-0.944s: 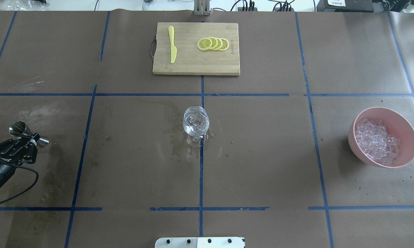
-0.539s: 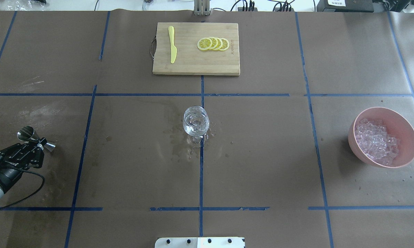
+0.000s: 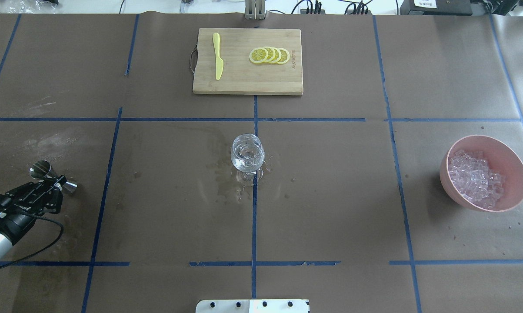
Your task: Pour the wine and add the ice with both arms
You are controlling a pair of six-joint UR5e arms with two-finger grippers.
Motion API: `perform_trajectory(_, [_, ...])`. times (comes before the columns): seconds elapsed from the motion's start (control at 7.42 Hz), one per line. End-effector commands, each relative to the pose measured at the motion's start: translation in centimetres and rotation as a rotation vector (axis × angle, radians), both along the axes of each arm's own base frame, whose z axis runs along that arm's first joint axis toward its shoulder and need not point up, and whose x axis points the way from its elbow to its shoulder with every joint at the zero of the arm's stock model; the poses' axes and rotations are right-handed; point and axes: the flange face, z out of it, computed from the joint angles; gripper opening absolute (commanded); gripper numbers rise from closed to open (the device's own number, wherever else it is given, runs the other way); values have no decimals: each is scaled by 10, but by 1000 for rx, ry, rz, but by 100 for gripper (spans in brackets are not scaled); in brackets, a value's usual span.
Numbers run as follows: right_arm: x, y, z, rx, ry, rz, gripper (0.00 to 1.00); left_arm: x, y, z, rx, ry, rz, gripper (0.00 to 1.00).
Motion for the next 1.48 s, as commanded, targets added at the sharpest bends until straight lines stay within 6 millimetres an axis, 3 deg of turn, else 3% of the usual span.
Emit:
perform_trajectory(0.0, [-1, 0, 0, 0, 0, -2, 100, 5, 1, -1, 1, 4, 5, 6])
perform_trajectory(0.54, [-1, 0, 1, -2, 2, -2, 100, 7, 4, 0, 0, 3, 14, 25])
perform_trajectory(0.94, [-1, 0, 1, -3, 0, -1, 100, 5, 4, 1, 1, -4, 16, 66])
perform_trajectory(1.21, [-1, 0, 0, -6, 0, 1, 100, 2, 5, 0, 4, -13, 33, 86])
perform_trajectory(1.35, [-1, 0, -2, -1, -1, 1, 100, -6, 10, -11, 28, -48, 102, 88])
